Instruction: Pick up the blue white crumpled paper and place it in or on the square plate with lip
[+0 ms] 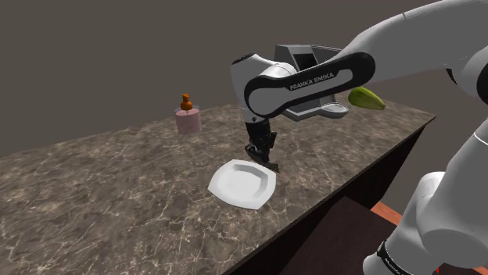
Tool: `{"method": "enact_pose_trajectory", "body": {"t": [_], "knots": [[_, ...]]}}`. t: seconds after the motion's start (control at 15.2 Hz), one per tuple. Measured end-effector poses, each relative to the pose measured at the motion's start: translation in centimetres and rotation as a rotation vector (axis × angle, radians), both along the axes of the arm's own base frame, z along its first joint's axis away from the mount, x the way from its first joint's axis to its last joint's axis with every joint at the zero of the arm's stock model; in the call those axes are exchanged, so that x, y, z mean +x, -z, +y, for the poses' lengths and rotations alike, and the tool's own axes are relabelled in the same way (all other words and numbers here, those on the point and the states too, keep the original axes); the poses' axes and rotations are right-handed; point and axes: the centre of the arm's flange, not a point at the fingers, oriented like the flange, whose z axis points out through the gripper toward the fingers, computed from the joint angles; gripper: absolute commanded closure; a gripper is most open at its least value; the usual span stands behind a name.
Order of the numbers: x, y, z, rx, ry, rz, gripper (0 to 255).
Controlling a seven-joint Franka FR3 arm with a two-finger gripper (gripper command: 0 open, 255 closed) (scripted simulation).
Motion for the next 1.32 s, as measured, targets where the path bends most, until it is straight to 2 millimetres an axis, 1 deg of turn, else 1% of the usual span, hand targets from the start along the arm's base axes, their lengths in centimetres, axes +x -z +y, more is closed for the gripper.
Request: {"method": "enact_pose_trajectory", "body": {"t": [0.07, 0.2, 0.26, 0.33, 0.46, 0.59, 0.79, 0.99, 1.19, 1.32], "knots": [[0.4, 0.2, 1.1, 0.0, 0.0, -0.001, 255], [0.2, 0.3, 4.0, 0.0, 0.0, 0.0, 255], [0.5, 0.3, 5.2, 0.0, 0.0, -0.001, 255], [0.4, 0.5, 6.0, 0.0, 0.0, 0.0, 255], [0.3, 1.3, 6.5, 0.0, 0.0, 0.0, 255], [0.2, 2.4, 6.5, 0.0, 0.001, 0.001, 255], [0.1, 3.2, 6.9, 0.006, -0.004, -0.011, 255], [0.0, 4.6, 7.8, 0.027, -0.004, -0.016, 255], [0.1, 5.9, 7.6, 0.02, -0.007, -0.017, 255], [0.1, 6.1, 7.4, 0.016, -0.008, -0.014, 255]]}}
